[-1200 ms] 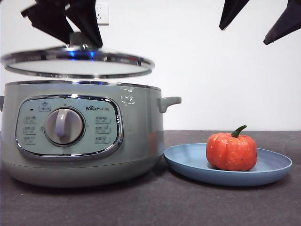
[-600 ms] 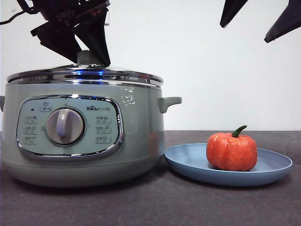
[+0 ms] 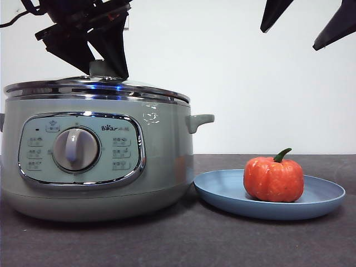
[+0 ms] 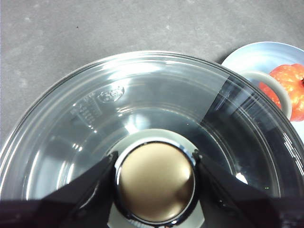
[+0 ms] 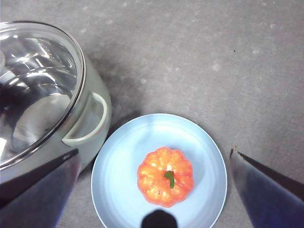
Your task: Take the pumpkin out from the steamer,put the pumpkin in the blue plate,close the lid
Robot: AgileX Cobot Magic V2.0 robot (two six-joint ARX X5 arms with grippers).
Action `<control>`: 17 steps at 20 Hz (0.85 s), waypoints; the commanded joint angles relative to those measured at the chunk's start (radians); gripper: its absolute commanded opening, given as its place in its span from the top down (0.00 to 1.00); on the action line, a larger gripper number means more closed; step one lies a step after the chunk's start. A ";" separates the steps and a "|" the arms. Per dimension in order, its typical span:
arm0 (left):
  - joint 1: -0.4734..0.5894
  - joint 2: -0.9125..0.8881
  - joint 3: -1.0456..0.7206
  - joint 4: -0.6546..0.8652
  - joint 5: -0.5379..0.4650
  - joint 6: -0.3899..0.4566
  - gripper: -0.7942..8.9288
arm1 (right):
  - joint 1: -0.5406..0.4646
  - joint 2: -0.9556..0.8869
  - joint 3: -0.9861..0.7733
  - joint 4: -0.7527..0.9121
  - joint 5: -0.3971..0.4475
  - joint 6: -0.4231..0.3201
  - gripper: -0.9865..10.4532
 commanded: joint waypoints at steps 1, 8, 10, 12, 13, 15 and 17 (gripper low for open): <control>-0.006 0.008 -0.006 0.004 -0.005 0.022 0.93 | 0.001 -0.001 -0.004 0.005 0.002 0.010 0.42; -0.035 0.008 -0.006 0.005 -0.010 0.029 0.93 | 0.001 -0.001 -0.004 0.004 0.001 0.017 0.42; -0.044 0.008 -0.006 -0.011 -0.010 0.030 0.93 | 0.001 -0.001 -0.004 0.004 0.001 0.017 0.42; -0.046 0.010 -0.007 -0.024 -0.010 0.029 0.92 | 0.001 -0.001 -0.004 0.004 0.001 0.017 0.42; -0.046 0.013 -0.007 -0.028 -0.009 0.029 0.92 | 0.001 -0.001 -0.004 0.004 0.001 0.017 0.42; -0.046 0.021 -0.007 -0.031 -0.008 0.026 0.79 | 0.001 -0.001 -0.004 0.003 0.001 0.017 0.42; -0.046 0.021 -0.007 -0.035 -0.008 0.020 0.52 | 0.001 -0.001 -0.004 -0.003 0.001 0.017 0.42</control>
